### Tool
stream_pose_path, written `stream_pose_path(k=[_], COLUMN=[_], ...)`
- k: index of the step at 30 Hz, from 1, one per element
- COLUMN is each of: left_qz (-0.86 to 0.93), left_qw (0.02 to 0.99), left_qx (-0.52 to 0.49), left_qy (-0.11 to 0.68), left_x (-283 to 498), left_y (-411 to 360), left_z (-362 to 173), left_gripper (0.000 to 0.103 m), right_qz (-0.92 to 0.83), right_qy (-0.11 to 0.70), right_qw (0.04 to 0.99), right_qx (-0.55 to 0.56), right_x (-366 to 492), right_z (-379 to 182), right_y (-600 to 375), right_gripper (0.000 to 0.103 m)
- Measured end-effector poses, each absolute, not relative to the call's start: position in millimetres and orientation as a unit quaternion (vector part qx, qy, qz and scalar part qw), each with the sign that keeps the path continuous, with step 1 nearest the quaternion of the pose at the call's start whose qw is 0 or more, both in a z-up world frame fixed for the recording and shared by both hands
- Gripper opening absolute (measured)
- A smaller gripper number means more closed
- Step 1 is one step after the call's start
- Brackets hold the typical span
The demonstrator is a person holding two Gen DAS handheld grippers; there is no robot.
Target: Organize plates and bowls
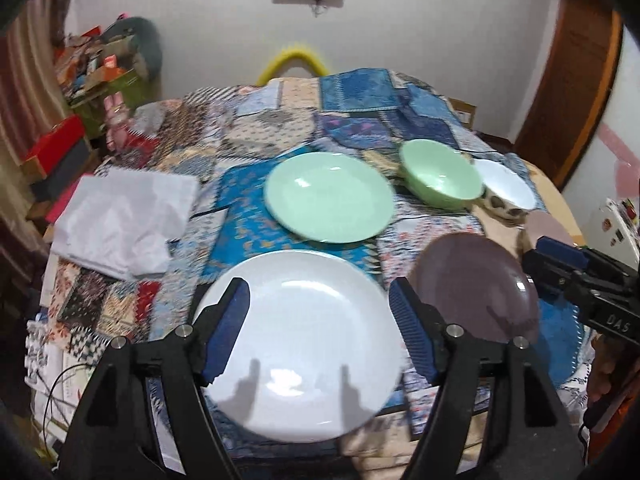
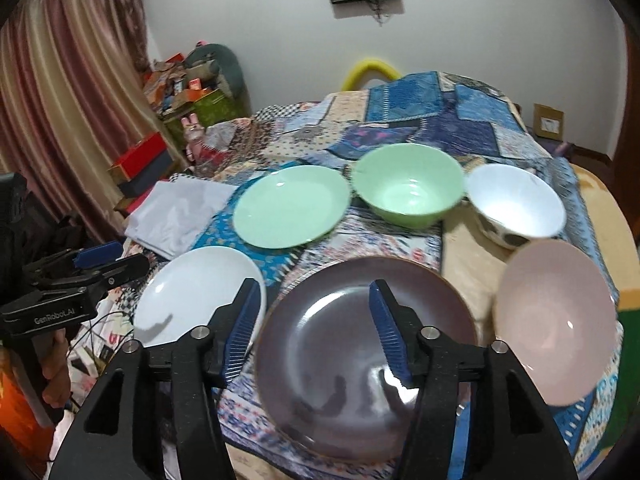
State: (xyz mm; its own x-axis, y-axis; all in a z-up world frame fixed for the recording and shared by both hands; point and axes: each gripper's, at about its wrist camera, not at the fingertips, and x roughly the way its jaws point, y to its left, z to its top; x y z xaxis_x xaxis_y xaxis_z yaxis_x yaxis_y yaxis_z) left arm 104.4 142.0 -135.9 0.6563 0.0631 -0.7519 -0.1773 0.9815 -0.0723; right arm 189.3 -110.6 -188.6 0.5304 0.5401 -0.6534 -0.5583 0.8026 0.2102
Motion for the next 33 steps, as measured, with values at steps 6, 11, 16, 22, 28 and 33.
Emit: stream_pose_path(k=[6,11,16,22,28,33], left_qz=[0.105,0.120,0.125,0.120,0.100,0.082], left_qw=[0.894,0.876,0.861,0.853,0.846,0.841], left_qx=[-0.084,-0.103,-0.123,-0.132,-0.153,-0.163], left_qy=[0.427,0.456,0.477,0.491,0.502,0.509], left_x=[96.9,96.2,96.1,94.5,93.2,90.3], left_y=[181.0,210.1,231.6,239.4,242.2,239.9], left_z=[-155.9,-182.1,-209.5,-229.5,-237.7,-241.6], left_gripper=[0.072,0.072,0.072,0.070,0.054,0.044], right_qz=[0.337,0.352,0.366,0.372,0.381,0.381], right_qy=[0.375,0.397,0.424,0.453,0.478,0.494], right_qw=[0.863,0.845,0.823,0.800,0.779,0.767], right_qx=[-0.040,-0.064,-0.099,-0.128,-0.141,-0.149], right_x=[194.8,201.3,208.5,218.7,225.7,229.7], right_z=[-198.6,-214.5,-233.6,-253.2,-263.5,-270.6], right_y=[-74.3,-46.8,-22.4,-6.4,6.1,15.1], right_gripper=[0.060,0.060,0.060,0.058,0.038,0.032])
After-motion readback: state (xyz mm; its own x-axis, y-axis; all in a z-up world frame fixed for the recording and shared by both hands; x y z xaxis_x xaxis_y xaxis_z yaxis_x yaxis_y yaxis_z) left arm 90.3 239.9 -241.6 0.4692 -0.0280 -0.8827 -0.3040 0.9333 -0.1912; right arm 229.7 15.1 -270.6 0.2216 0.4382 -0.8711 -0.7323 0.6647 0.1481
